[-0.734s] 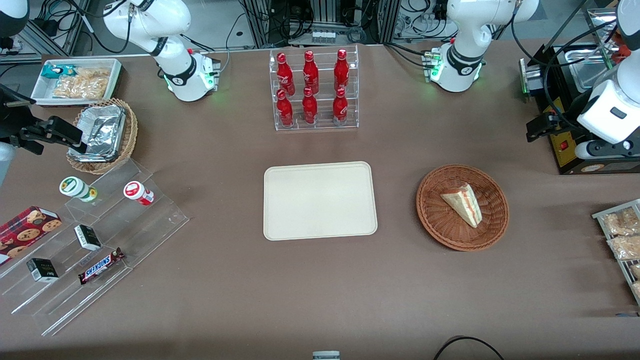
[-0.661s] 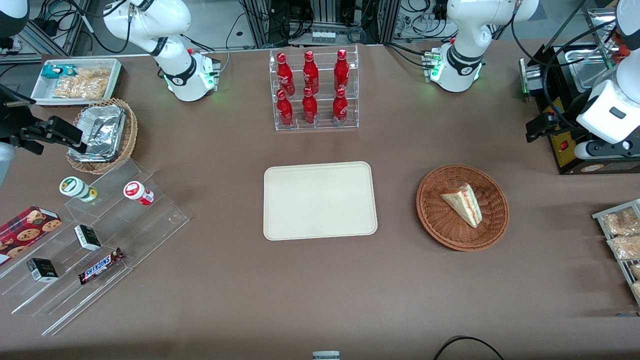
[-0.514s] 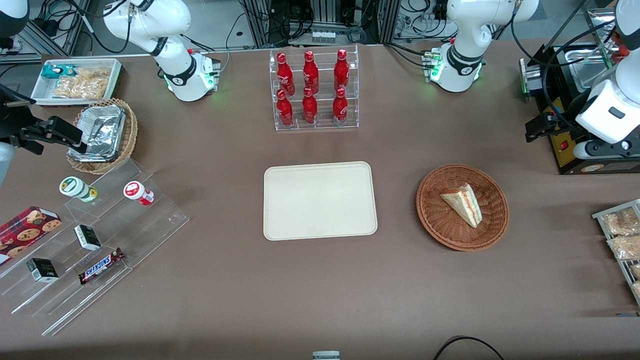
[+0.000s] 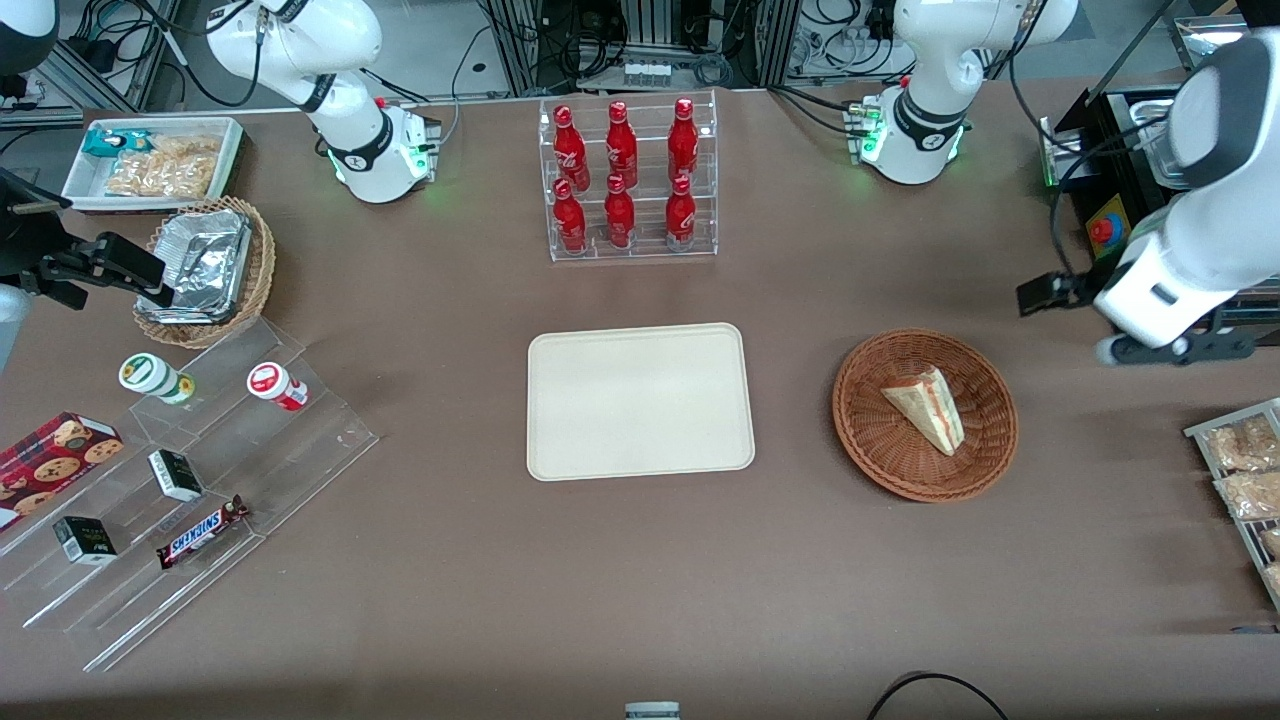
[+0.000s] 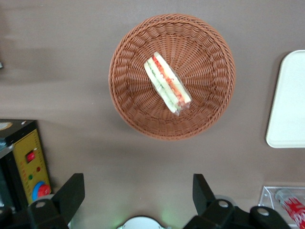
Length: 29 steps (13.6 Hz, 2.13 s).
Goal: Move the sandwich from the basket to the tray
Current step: 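Move the left gripper over the wicker basket and lower toward the sandwich, then close the left gripper on the wrapped sandwich and lift it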
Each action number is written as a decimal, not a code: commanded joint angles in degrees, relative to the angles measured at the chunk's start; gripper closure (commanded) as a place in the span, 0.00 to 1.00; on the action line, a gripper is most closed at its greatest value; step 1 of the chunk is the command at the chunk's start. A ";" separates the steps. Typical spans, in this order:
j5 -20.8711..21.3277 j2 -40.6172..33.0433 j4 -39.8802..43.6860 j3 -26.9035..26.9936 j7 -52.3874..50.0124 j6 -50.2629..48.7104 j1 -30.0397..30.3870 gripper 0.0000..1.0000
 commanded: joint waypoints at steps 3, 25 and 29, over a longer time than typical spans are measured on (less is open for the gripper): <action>-0.58 -0.88 -12.89 -0.92 -0.80 15.50 -0.24 0.00; -0.41 11.07 -27.51 -5.05 -43.35 47.96 -0.07 0.00; -0.41 12.66 -27.42 -4.96 -43.26 48.68 -0.07 0.34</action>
